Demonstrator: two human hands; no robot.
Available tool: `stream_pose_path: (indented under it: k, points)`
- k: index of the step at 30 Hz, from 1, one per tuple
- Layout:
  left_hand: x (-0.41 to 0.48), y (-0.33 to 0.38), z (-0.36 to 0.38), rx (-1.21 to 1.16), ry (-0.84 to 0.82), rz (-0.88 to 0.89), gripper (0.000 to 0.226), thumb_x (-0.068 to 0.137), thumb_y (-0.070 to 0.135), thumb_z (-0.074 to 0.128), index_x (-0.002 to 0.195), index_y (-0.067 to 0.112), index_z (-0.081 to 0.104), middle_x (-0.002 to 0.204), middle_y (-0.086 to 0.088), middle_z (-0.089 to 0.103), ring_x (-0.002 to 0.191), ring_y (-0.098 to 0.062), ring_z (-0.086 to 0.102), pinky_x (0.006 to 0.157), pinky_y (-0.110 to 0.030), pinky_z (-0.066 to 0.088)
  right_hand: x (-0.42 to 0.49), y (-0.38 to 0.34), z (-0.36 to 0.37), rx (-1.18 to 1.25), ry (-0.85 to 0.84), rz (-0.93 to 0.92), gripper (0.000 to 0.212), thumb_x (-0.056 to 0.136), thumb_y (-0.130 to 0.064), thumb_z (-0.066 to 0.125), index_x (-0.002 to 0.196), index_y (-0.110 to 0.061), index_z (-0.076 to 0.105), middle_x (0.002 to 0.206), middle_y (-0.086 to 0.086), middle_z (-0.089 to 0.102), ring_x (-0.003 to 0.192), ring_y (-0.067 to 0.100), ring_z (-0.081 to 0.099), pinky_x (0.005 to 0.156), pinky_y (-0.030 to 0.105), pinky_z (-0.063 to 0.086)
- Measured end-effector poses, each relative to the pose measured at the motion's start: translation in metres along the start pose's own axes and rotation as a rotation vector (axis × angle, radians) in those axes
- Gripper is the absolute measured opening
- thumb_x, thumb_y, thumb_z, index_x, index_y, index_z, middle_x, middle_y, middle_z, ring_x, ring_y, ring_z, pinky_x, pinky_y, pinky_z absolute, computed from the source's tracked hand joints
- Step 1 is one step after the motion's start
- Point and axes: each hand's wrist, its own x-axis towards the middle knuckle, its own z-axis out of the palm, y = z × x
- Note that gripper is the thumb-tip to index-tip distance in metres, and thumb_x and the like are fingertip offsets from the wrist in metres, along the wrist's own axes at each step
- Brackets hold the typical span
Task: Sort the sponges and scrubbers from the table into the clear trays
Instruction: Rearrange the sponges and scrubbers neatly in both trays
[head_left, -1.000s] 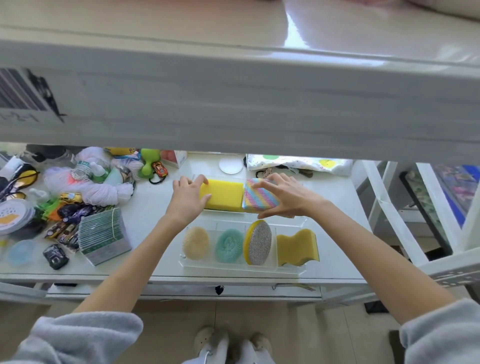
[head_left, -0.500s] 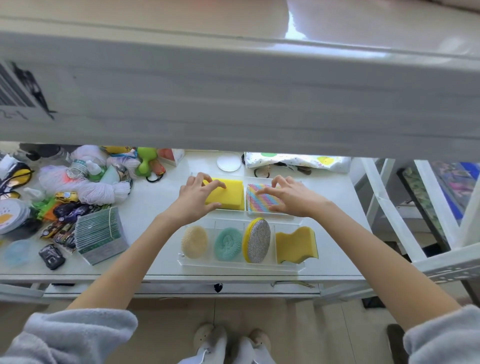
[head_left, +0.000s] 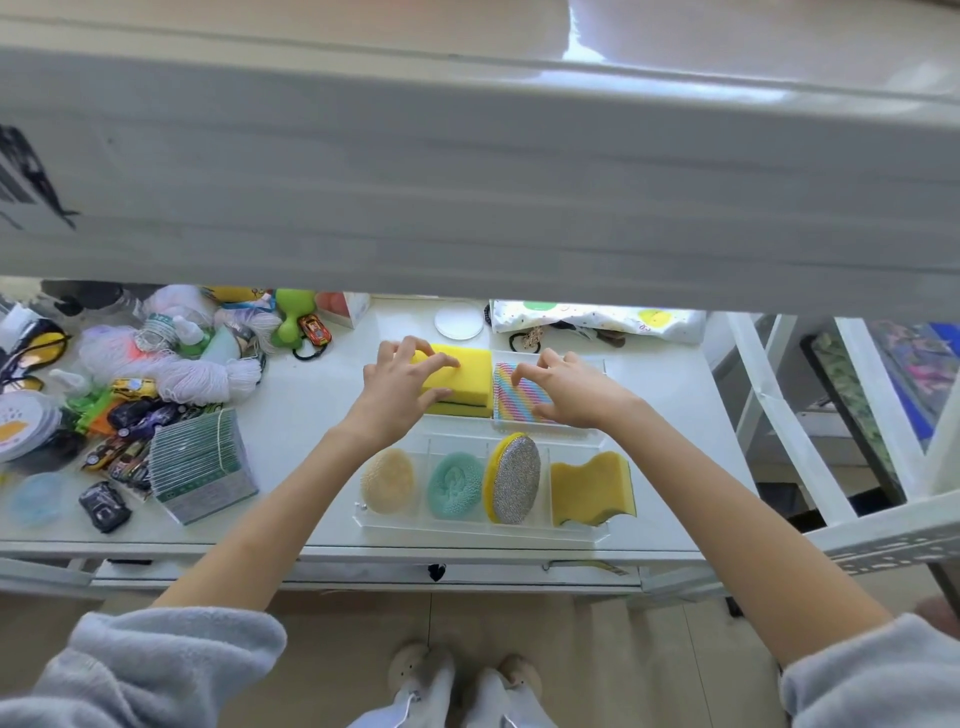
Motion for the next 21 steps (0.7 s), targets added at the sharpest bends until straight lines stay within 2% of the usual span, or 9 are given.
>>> stream_pose_path:
  k: [4, 8, 12, 16, 21]
  points:
    - [-0.002, 0.0, 0.004, -0.043, 0.007, 0.018, 0.037, 0.089, 0.031, 0.061, 0.126, 0.03, 0.056, 0.132, -0.008, 0.043, 0.125, -0.03, 0.033, 0.105, -0.046, 0.041, 0.001, -0.003, -0.001, 0.0, 0.021, -0.015, 0.04, 0.091, -0.02, 0.054, 0.129, -0.028, 0.043, 0.126, 0.01, 0.045, 0.111, 0.028, 0.045, 0.081, 0.04, 0.051]
    - [-0.001, 0.002, 0.005, -0.059, 0.029, 0.017, 0.037, 0.088, 0.032, 0.063, 0.124, 0.03, 0.058, 0.131, -0.007, 0.044, 0.124, -0.028, 0.035, 0.101, -0.046, 0.043, 0.0, -0.001, -0.002, 0.026, 0.016, -0.024, 0.039, 0.09, -0.021, 0.054, 0.127, -0.029, 0.044, 0.126, 0.009, 0.044, 0.111, 0.026, 0.044, 0.077, 0.036, 0.049]
    - [-0.001, 0.008, 0.007, -0.102, 0.06, 0.008, 0.035, 0.087, 0.033, 0.064, 0.122, 0.028, 0.06, 0.129, -0.007, 0.046, 0.123, -0.027, 0.037, 0.101, -0.043, 0.043, 0.0, -0.001, -0.004, 0.046, 0.009, -0.029, 0.039, 0.089, -0.02, 0.055, 0.126, -0.029, 0.045, 0.126, 0.008, 0.045, 0.11, 0.025, 0.044, 0.081, 0.038, 0.051]
    - [-0.001, 0.003, 0.006, -0.078, 0.019, 0.025, 0.037, 0.087, 0.027, 0.066, 0.123, 0.029, 0.058, 0.13, -0.008, 0.044, 0.121, -0.026, 0.038, 0.102, -0.044, 0.044, -0.001, -0.002, -0.004, 0.056, 0.0, -0.021, 0.039, 0.089, -0.019, 0.054, 0.126, -0.029, 0.045, 0.125, 0.009, 0.045, 0.109, 0.026, 0.045, 0.081, 0.038, 0.051]
    - [0.0, -0.005, 0.005, -0.06, -0.04, 0.031, 0.044, 0.088, 0.015, 0.064, 0.127, 0.033, 0.054, 0.136, -0.009, 0.034, 0.125, -0.027, 0.033, 0.112, -0.038, 0.034, 0.001, -0.012, -0.007, 0.198, 0.042, -0.034, 0.034, 0.091, -0.021, 0.053, 0.125, -0.022, 0.052, 0.123, 0.009, 0.049, 0.114, 0.025, 0.046, 0.092, 0.041, 0.048]
